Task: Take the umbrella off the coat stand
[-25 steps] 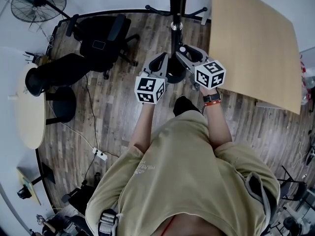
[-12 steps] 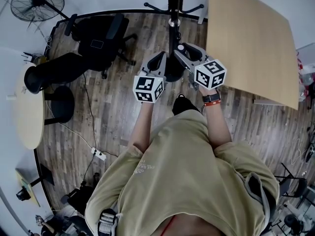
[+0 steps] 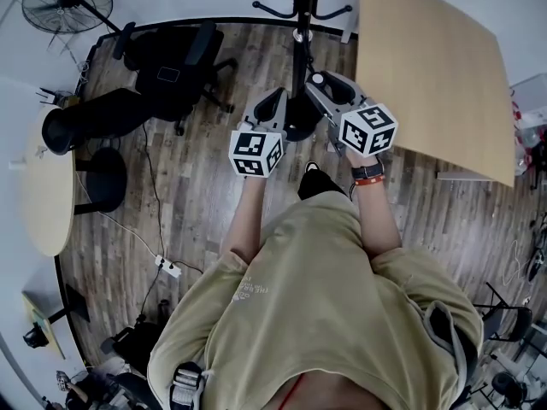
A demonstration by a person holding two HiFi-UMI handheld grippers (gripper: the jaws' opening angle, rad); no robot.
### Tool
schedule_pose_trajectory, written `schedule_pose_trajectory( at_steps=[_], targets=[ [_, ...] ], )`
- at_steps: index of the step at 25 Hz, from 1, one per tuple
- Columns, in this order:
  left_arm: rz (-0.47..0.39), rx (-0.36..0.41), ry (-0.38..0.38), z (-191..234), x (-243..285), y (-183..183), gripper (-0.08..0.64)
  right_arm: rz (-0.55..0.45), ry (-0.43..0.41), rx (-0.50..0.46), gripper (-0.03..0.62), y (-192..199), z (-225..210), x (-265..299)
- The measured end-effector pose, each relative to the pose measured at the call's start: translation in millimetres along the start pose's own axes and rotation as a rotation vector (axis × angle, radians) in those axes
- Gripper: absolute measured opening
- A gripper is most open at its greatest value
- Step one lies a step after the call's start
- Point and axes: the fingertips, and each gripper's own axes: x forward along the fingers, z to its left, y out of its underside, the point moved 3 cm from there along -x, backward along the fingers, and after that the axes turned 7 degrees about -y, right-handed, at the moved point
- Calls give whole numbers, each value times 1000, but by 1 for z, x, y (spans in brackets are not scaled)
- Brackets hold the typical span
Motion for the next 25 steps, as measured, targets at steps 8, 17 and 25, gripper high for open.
schedule_pose_trajectory(
  at_steps=[8, 17, 25],
  targets=[
    [-29, 21, -23, -5, -35, -26, 23, -4, 109, -14, 202, 0, 20, -23],
    [-32, 54, -10, -32, -70, -35, 23, -48, 208, 26, 201, 3, 40, -69],
    [-35, 65, -17, -53, -103, -38, 23, -90, 271, 9, 201, -4, 66, -109]
  ],
)
